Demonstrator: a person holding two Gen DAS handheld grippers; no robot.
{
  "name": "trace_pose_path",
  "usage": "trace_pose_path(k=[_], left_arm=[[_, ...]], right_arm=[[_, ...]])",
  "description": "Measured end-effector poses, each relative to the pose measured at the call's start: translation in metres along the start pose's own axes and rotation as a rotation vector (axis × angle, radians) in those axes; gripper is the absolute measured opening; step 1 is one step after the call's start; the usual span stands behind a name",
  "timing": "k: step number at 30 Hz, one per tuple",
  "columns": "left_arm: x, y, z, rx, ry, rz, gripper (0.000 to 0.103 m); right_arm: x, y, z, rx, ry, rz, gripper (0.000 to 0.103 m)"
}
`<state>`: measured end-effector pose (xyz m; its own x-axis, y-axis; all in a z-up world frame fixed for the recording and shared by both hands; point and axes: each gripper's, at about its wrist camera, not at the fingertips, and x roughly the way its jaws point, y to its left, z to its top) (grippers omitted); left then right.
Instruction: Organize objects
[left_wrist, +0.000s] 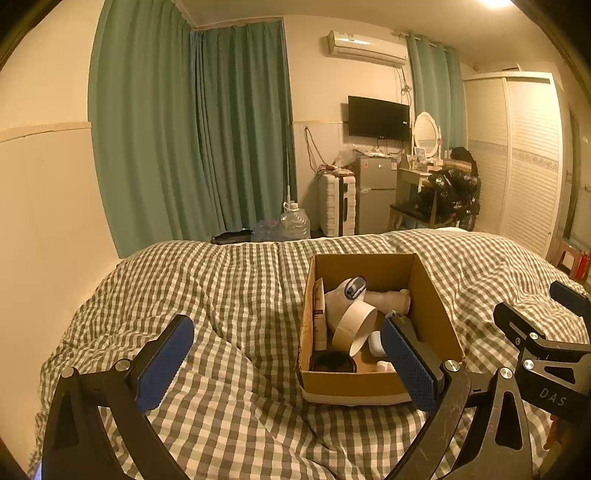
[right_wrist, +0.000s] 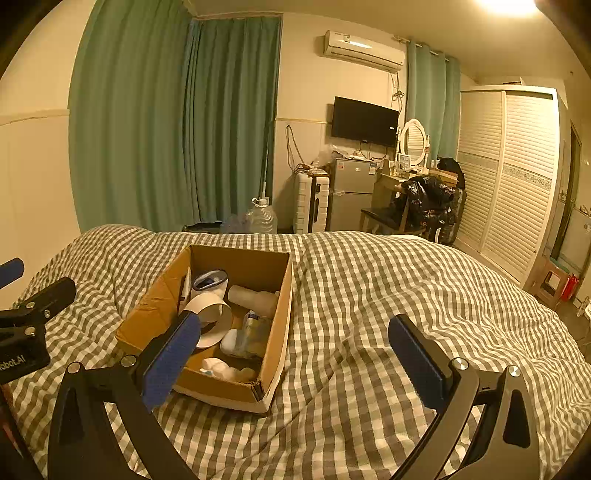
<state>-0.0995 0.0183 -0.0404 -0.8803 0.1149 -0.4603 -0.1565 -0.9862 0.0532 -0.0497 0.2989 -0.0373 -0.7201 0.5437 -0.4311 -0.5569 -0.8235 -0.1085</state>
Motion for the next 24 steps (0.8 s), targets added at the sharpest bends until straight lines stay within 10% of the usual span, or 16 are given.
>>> trace_pose_path(k=[24], left_arm=[[0.0079, -0.0015, -0.0058, -0.003, 0.03, -0.007, 0.103]], right_arm=[[0.0061, 0.0093, -0.0071, -0.019, 0.028, -0.006, 0.102]])
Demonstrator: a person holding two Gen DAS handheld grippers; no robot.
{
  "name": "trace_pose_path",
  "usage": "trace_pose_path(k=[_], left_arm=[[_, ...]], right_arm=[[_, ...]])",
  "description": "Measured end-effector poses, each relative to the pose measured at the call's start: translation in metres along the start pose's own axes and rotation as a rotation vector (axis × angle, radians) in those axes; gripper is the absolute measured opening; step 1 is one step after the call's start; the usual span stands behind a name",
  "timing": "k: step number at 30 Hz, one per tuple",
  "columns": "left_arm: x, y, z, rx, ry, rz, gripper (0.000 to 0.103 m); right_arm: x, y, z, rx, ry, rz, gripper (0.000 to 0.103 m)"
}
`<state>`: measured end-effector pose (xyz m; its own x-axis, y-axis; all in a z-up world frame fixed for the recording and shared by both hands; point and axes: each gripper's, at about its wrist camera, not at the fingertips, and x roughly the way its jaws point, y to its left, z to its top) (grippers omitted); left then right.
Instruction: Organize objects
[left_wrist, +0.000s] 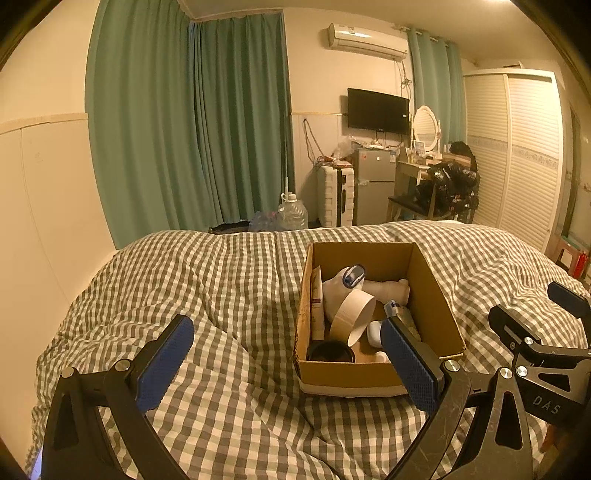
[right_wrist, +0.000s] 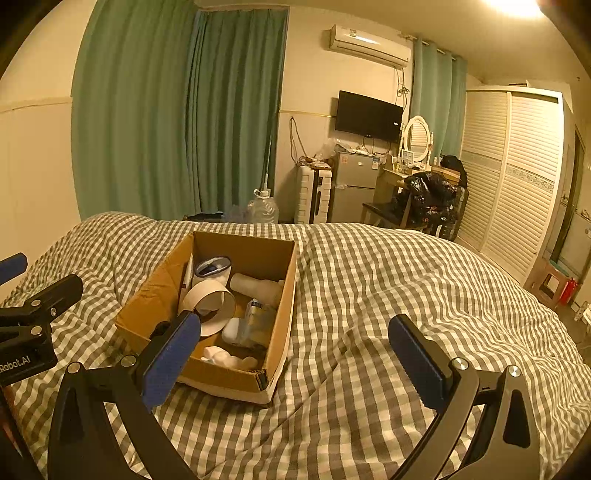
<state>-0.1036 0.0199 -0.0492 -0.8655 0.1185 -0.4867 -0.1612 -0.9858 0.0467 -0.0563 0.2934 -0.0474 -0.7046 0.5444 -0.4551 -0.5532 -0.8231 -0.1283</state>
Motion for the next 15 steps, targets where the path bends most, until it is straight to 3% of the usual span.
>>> trace_pose_path(k=[15], left_arm=[[0.0034, -0.0028, -0.0031, 0.007, 0.008, -0.001, 0.103]], right_arm=[[-0.0033, -0.0038, 0.0007, 0.009, -0.002, 0.0, 0.102]])
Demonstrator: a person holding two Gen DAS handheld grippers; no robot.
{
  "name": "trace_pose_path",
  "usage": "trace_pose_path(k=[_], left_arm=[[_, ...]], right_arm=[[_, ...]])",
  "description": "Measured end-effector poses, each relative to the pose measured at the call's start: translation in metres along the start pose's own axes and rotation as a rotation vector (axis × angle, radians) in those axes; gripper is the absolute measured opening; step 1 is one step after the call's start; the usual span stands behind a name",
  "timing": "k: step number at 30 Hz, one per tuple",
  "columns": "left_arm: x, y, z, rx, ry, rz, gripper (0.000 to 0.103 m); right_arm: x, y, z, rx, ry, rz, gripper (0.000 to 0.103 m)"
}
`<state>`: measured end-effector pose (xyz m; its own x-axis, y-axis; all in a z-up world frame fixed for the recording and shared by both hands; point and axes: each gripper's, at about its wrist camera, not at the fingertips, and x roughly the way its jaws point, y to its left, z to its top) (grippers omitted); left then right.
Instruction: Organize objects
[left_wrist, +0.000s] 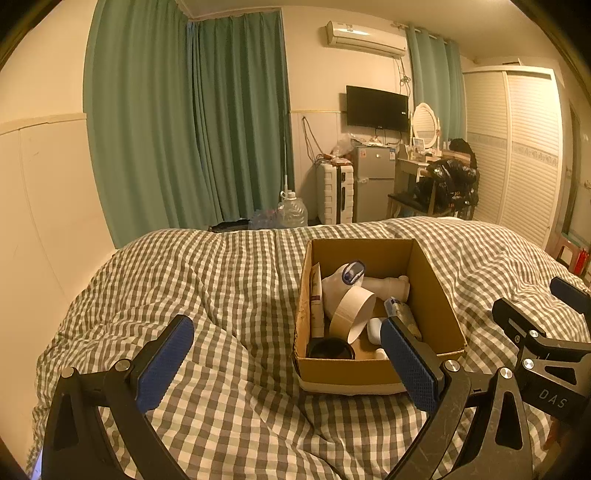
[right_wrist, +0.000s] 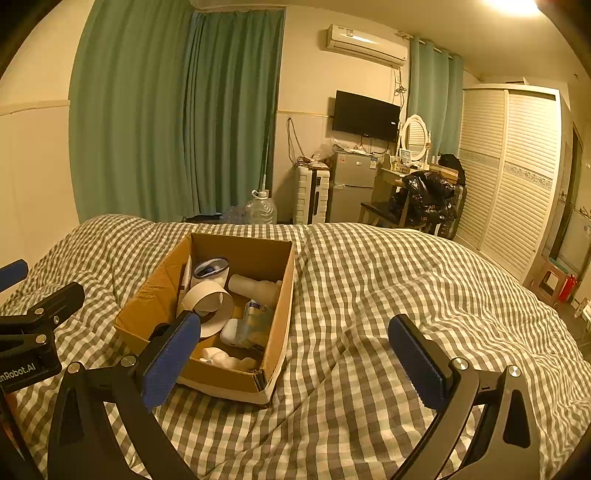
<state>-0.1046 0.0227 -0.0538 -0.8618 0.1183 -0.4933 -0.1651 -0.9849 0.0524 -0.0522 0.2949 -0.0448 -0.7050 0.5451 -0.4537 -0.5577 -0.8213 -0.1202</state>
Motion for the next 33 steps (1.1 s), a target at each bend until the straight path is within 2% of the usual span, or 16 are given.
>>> trace_pose_path(k=[22, 33], left_arm=[[0.0031, -0.0009, -0.0019, 0.016, 0.021, 0.001, 0.103], [-0.0009, 0.0068, 0.0012, -0.027, 0.005, 0.003, 0.103]], right_arm=[[0.0013, 0.0005, 0.0003, 0.005, 0.006, -0.003, 0.102], [0.003, 0.0032, -0.0009, 0.008, 0.012, -0.004, 0.102]])
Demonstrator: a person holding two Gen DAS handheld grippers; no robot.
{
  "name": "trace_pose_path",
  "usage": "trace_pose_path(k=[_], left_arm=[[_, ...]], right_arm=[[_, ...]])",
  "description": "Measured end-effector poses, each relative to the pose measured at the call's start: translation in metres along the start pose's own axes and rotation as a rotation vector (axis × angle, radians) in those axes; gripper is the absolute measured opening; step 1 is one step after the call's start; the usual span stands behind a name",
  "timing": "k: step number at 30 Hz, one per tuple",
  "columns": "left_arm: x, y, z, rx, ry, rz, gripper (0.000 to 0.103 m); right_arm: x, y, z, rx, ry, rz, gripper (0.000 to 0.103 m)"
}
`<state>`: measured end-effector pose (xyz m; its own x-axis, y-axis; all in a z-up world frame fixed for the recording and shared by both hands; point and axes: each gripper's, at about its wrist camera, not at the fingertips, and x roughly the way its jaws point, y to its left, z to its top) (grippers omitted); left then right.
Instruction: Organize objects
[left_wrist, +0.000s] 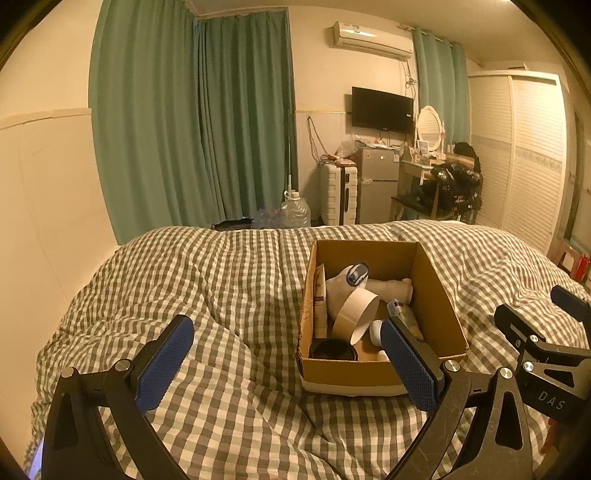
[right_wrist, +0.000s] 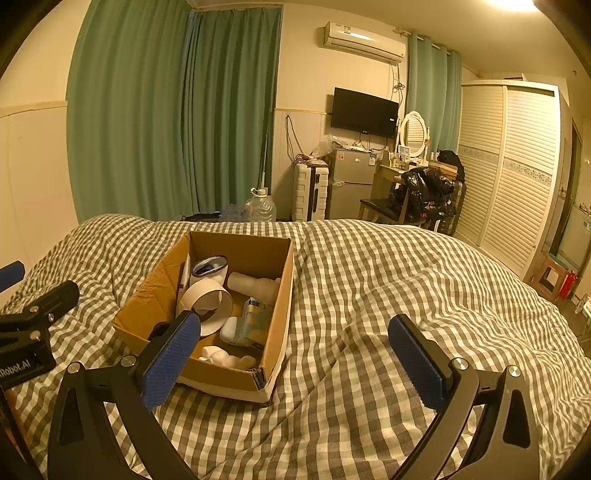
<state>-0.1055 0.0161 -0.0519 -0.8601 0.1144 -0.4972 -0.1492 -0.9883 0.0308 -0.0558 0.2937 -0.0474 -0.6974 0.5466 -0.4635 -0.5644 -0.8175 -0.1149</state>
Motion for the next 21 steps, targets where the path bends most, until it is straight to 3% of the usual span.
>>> trace_pose_path(k=[21], left_arm=[[-0.0018, -0.0018, -0.0002, 0.006, -0.004, 0.006, 0.103]], right_arm=[[0.0009, 0.0012, -0.0004, -0.002, 0.004, -0.001, 0.102]])
